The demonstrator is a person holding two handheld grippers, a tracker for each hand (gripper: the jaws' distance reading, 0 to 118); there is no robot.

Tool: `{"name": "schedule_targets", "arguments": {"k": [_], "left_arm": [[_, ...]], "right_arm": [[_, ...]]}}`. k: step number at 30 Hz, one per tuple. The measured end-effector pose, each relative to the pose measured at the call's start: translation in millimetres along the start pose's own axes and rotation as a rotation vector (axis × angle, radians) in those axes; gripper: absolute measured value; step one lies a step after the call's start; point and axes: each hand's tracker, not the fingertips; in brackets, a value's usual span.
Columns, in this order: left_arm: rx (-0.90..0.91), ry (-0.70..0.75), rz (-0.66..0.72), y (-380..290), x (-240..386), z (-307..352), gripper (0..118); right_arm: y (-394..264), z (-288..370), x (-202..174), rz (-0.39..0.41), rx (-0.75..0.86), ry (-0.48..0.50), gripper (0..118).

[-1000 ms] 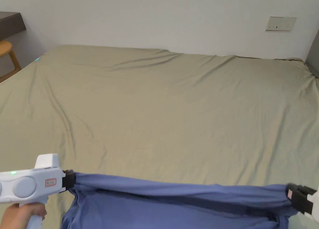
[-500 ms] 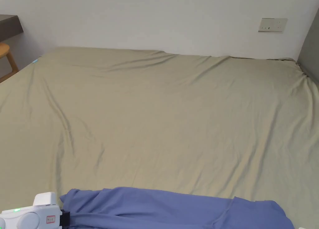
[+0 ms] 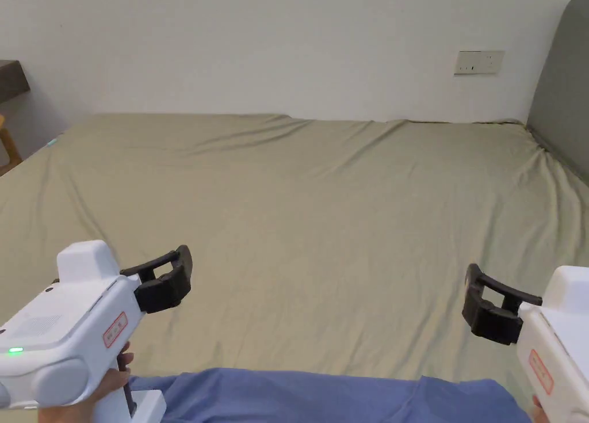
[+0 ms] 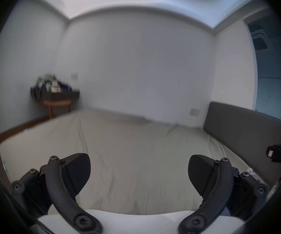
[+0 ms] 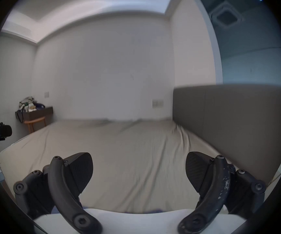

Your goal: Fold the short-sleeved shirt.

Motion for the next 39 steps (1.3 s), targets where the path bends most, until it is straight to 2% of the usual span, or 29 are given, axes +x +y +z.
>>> {"name": "schedule_targets", "arguments": {"k": [2, 3, 4, 5, 6, 7, 8, 9, 10, 12, 18, 26, 31, 33, 34, 36, 38, 39], "left_arm": [[0.09, 0.032, -0.054, 7.3, 19.5, 3.0, 109], [0.127, 0.038, -0.078, 9.1, 26.8, 4.5, 101], [0.145, 0.037, -0.102, 8.8, 32.0, 5.5, 86], [0.172, 0.035, -0.122, 9.4, 38.6, 6.5, 55], [0.175, 0.031, -0.135, 6.4, 42.0, 6.9, 22], [0.175, 0.027, -0.148, 4.5, 46.1, 7.9, 0], [0.175, 0.017, -0.16, 2.6, 49.0, 7.6, 0], [0.163, 0.011, -0.171, 1.1, 49.3, 5.3, 0], [0.159, 0.005, -0.173, -0.4, 50.8, 5.3, 0], [0.142, -0.025, -0.168, -2.9, 50.8, 5.4, 0], [0.071, -0.033, -0.168, -7.2, 33.3, -1.4, 0], [-0.397, -0.219, 0.204, -42.1, -72.2, -31.9, 0], [-0.614, -0.152, 0.23, -88.2, -133.6, -38.3, 1], [-0.682, -0.156, 0.334, -101.6, -149.7, -34.3, 5], [-0.727, -0.161, 0.377, -108.7, -160.3, -35.2, 15], [-0.768, -0.159, 0.432, -121.5, -179.8, -35.7, 66], [-0.804, -0.138, 0.471, -143.3, -216.6, -52.4, 111], [-0.828, -0.138, 0.49, -148.8, -222.8, -54.7, 114]], "right_arm": [[7.9, -1.1, -9.3, 0.006, 0.073, -0.013, 106], [1.8, -15.0, -6.2, 0.017, 0.101, -0.027, 101], [5.2, -13.6, -11.0, 0.031, 0.117, -0.033, 92], [7.4, -12.1, -15.9, 0.033, 0.116, -0.004, 72], [9.5, -10.8, -19.6, 0.034, 0.119, 0.004, 45], [5.1, -12.6, -16.9, 0.04, 0.131, 0.004, 13], [4.8, -13.6, -18.0, 0.045, 0.14, 0.003, 2], [4.6, -15.5, -18.9, 0.055, 0.143, -0.004, 1], [3.5, -14.4, -21.0, 0.098, 0.172, -0.042, 1], [1.9, -14.8, -19.8, 0.089, 0.161, -0.006, 1], [-3.0, -20.4, -22.0, 0.095, 0.154, -0.01, 1], [-11.3, -28.9, -29.8, 0.115, 0.102, 0.012, 1], [-21.4, -39.1, -34.9, 0.133, 0.054, 0.021, 1], [-26.5, -43.9, -37.9, 0.143, 0.037, 0.023, 1], [-28.8, -46.2, -39.6, 0.151, 0.028, 0.025, 1], [-32.3, -48.0, -43.4, 0.159, 0.013, 0.028, 1], [-35.9, -51.5, -46.0, 0.162, -0.003, 0.032, 2], [-37.0, -52.0, -47.9, 0.162, -0.01, 0.033, 2]]}}
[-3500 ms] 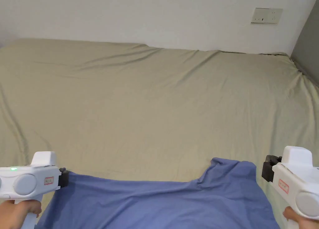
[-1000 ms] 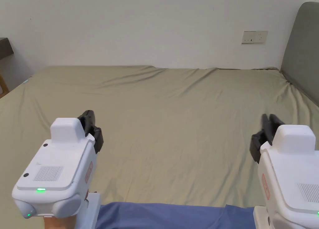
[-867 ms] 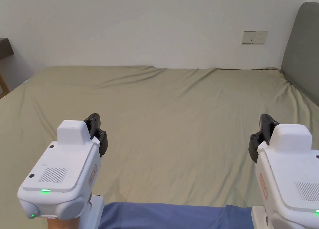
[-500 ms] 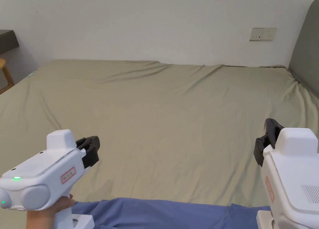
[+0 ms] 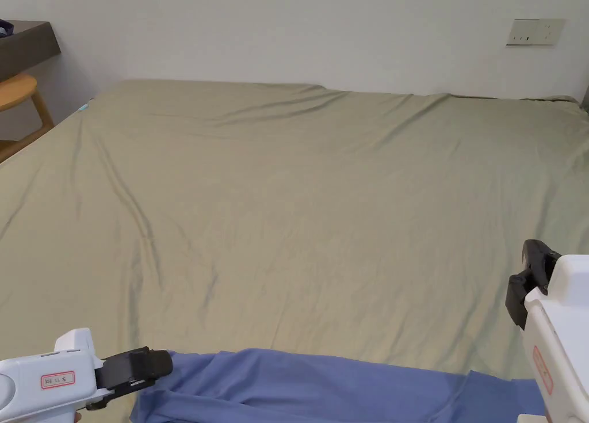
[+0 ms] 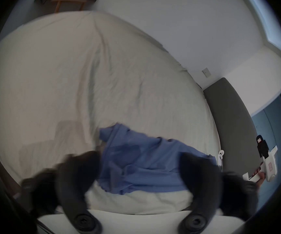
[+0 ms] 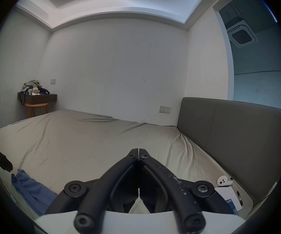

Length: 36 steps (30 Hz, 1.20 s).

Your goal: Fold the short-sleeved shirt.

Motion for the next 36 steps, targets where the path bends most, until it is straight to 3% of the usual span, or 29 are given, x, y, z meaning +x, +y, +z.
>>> {"name": "schedule_targets", "arguments": {"k": [1, 2, 7, 9, 10, 11, 14, 17, 22, 29, 36], "left_arm": [[-0.013, -0.002, 0.029, 0.8, -6.5, -3.1, 114], [-0.013, -0.015, 0.05, -17.5, 28.6, 12.1, 114], [-0.021, -0.058, 0.087, -15.6, 8.3, -7.7, 108], [-0.04, -0.046, 0.078, -19.0, 8.2, -16.9, 86], [-0.061, -0.027, 0.065, -3.2, -33.6, -36.7, 76], [-0.088, 0.014, 0.059, -5.4, -33.6, -42.7, 61], [-0.053, 0.019, -0.039, -11.2, -22.5, -42.5, 44], [-0.093, 0.03, -0.076, -11.8, -14.8, -54.7, 14], [-0.025, 0.081, -0.154, -26.5, 26.2, -42.7, 8], [0.075, 0.039, -0.171, 8.7, 43.0, 27.7, 6], [0.102, 0.228, -0.155, 16.6, 9.9, 64.6, 6]], "right_arm": [[-1.3, -1.9, -1.3, 0.002, -0.008, 0.001, 2], [-2.6, -3.7, -2.4, 0.005, -0.015, 0.002, 2], [-6.8, -8.8, -4.7, 0.012, -0.043, -0.001, 2], [-7.0, -8.5, -4.4, 0.01, -0.05, -0.003, 2], [-7.1, -9.1, -3.8, 0.011, -0.053, -0.005, 2], [-7.0, -9.8, -3.2, 0.014, -0.056, -0.009, 2], [-5.6, -9.8, -0.6, 0.023, -0.06, -0.015, 2], [-4.7, -9.5, 2.2, 0.021, -0.06, -0.019, 2], [-2.4, -5.7, 6.4, 0.026, -0.057, -0.021, 2], [4.0, -5.8, 7.9, 0.004, -0.035, -0.01, 2], [4.6, -3.1, 7.8, -0.011, -0.021, 0.009, 2]]}}
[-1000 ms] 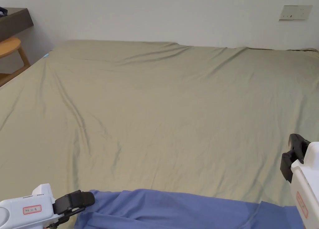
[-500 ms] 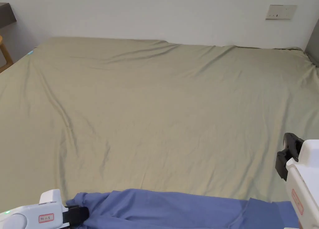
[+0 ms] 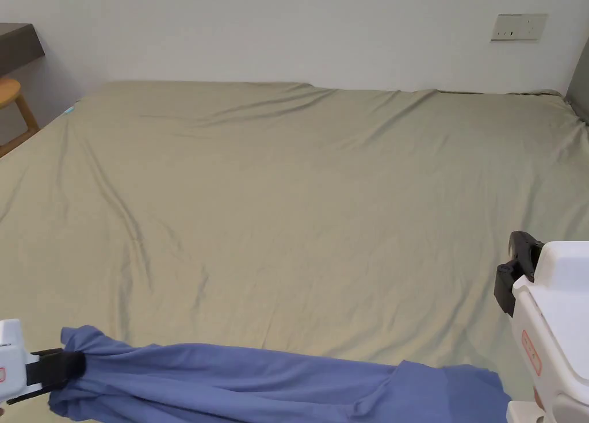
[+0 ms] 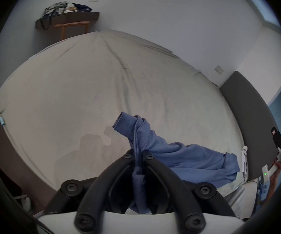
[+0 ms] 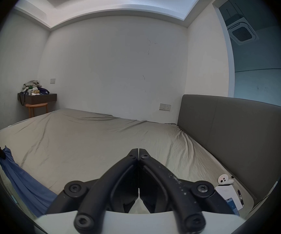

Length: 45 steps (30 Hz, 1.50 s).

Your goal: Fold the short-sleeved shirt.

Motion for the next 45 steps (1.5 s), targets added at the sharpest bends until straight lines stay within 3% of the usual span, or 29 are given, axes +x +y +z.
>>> {"name": "schedule_targets", "arguments": {"k": [3, 6, 13, 22, 23, 24, 25, 26, 27, 29, 30, 32, 37, 39, 40, 43, 44, 45], "left_arm": [[-0.014, 0.034, 0.003, -7.4, 13.6, 1.2, 6], [-0.02, 0.054, -0.101, -13.2, 54.8, -2.4, 6], [-0.097, -0.122, -0.209, -39.6, 177.0, -33.8, 6], [-0.263, -0.216, -0.305, -85.7, 265.5, -96.9, 7], [-0.283, -0.206, -0.328, -89.9, 270.8, -101.3, 12], [-0.29, -0.181, -0.356, -92.6, 274.1, -104.6, 25], [-0.285, -0.163, -0.37, -94.5, 276.8, -106.5, 25], [-0.288, -0.169, -0.37, -97.3, 278.0, -105.5, 34], [-0.297, -0.198, -0.358, -95.6, 276.9, -104.9, 53], [-0.299, -0.259, -0.285, -92.1, 275.6, -101.5, 117], [-0.278, -0.286, -0.265, -93.1, 275.7, -94.5, 118], [-0.199, -0.337, -0.239, -84.7, 272.7, -79.3, 113], [0.037, -0.297, -0.218, -71.7, 259.8, -36.9, 112], [0.176, -0.241, -0.198, -70.0, 249.1, -21.9, 102], [0.236, -0.209, -0.207, -69.6, 244.8, -15.3, 89], [0.318, -0.096, -0.23, -72.3, 235.1, -12.9, 8], [0.307, -0.066, -0.231, -73.1, 232.8, -15.9, 0], [0.293, -0.046, -0.24, -75.4, 229.6, -18.9, 0]], "right_arm": [[-0.9, 2.7, 2.3, -0.003, 0.001, 0.003, 2], [-2.5, 6.7, 4.9, 0.004, 0.004, -0.002, 2], [-4.9, 14.1, 12.4, -0.007, 0.005, -0.002, 2], [-6.4, 24.8, 30.4, -0.002, 0.01, -0.03, 2], [-6.8, 25.3, 32.7, -0.002, 0.008, -0.035, 2], [-7.0, 26.1, 34.6, -0.004, 0.007, -0.039, 2], [-7.5, 26.7, 36.6, -0.006, 0.006, -0.044, 2], [-8.1, 27.2, 38.4, -0.007, 0.003, -0.048, 2], [-8.7, 27.5, 39.7, -0.008, 0.002, -0.051, 2], [-9.5, 27.7, 41.2, -0.012, -0.003, -0.056, 2], [-9.7, 27.7, 41.6, -0.013, -0.005, -0.055, 2], [-10.3, 27.4, 41.2, -0.012, -0.006, -0.056, 2], [-9.7, 26.9, 38.9, -0.008, -0.006, -0.046, 2], [-9.2, 26.8, 38.1, -0.009, -0.006, -0.041, 2], [-8.9, 26.7, 37.3, -0.011, -0.005, -0.038, 2], [-8.8, 26.5, 36.0, -0.011, -0.004, -0.033, 2], [-9.0, 26.1, 35.4, -0.011, -0.005, -0.031, 2], [-9.2, 26.0, 35.1, -0.011, -0.005, -0.03, 2]]}}
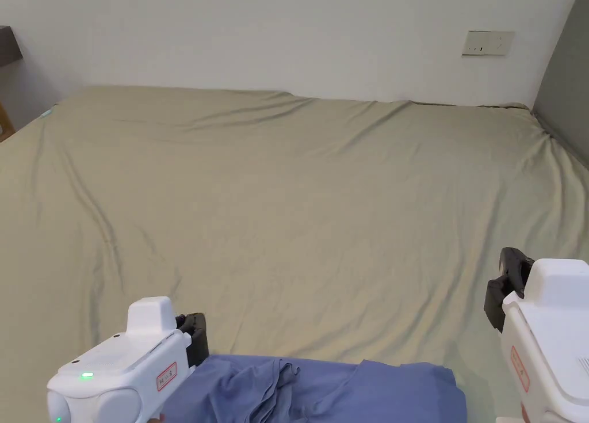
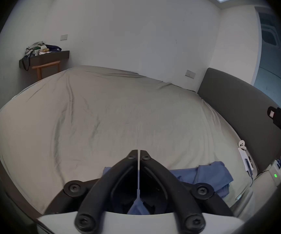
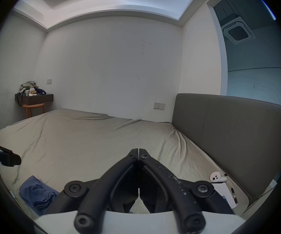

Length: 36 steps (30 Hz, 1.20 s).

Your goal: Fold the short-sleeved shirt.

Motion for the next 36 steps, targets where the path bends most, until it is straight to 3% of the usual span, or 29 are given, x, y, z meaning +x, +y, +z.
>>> {"name": "schedule_targets", "arguments": {"k": [2, 7, 16, 22, 31, 34, 36], "left_arm": [[-0.01, -0.034, 0.009, -8.9, -7.9, -5.2, 0], [-0.098, 0.047, -0.144, -51.2, 12.2, -29.7, 0], [-0.32, -0.109, -0.207, -111.5, 77.8, -71.9, 0], [-0.278, -0.048, -0.287, -128.1, 109.9, -78.7, 0], [-0.256, -0.283, 0.021, -45.6, 37.7, -42.4, 0], [-0.247, -0.347, 0.154, -18.8, -4.5, -33.0, 14], [-0.256, -0.343, 0.244, -8.5, -32.5, -32.0, 49]], "right_arm": [[-0.7, -0.2, 0.1, -0.002, -0.001, 0.002, 2], [-3.4, -1.6, 3.1, -0.013, -0.011, 0.002, 2], [-10.4, -2.8, 14.6, -0.008, -0.037, -0.018, 2], [-10.1, -0.3, 20.1, -0.004, -0.039, -0.033, 2], [-5.3, -0.3, 14.1, -0.002, -0.029, -0.019, 2], [-4.0, -2.2, 8.7, -0.011, -0.028, -0.005, 2], [-3.9, -3.1, 3.8, -0.009, -0.026, 0.002, 2]]}}
